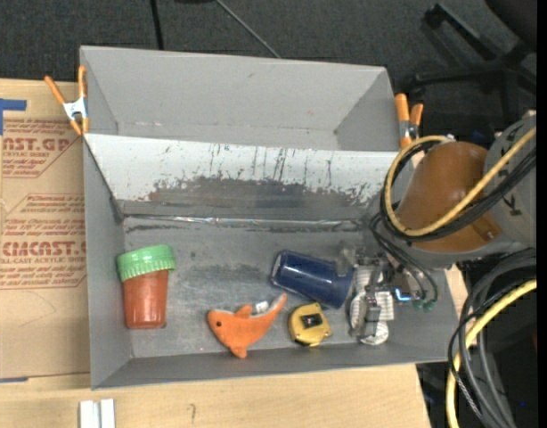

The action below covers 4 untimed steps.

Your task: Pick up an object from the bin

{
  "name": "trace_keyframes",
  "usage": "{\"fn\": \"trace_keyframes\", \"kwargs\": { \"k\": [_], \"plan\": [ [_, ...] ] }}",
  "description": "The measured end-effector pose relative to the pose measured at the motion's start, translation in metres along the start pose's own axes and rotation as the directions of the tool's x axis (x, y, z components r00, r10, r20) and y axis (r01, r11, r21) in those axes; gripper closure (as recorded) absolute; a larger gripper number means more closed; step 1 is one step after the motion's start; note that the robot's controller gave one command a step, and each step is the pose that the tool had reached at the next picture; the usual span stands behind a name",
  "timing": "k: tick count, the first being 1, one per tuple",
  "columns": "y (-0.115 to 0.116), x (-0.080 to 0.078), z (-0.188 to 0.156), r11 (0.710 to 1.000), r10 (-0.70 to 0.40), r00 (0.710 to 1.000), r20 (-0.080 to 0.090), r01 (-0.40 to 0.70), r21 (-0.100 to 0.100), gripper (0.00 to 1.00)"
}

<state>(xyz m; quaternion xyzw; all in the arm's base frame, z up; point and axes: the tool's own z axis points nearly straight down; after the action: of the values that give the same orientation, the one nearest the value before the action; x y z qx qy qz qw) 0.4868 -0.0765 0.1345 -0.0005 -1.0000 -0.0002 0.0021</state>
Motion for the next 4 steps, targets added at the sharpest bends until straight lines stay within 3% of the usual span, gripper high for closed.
{"fn": "trace_keyframes", "kwargs": {
  "k": [3, 4],
  "plan": [
    [0.004, -0.007, 0.001, 1.000, -0.014, 1.000, 0.009, 0.014, 0.003, 0.00],
    [-0.035, -0.011, 0.064, 0.949, -0.316, 0.949, 0.010, 0.316, 0.005, 1.00]
  ]
}}
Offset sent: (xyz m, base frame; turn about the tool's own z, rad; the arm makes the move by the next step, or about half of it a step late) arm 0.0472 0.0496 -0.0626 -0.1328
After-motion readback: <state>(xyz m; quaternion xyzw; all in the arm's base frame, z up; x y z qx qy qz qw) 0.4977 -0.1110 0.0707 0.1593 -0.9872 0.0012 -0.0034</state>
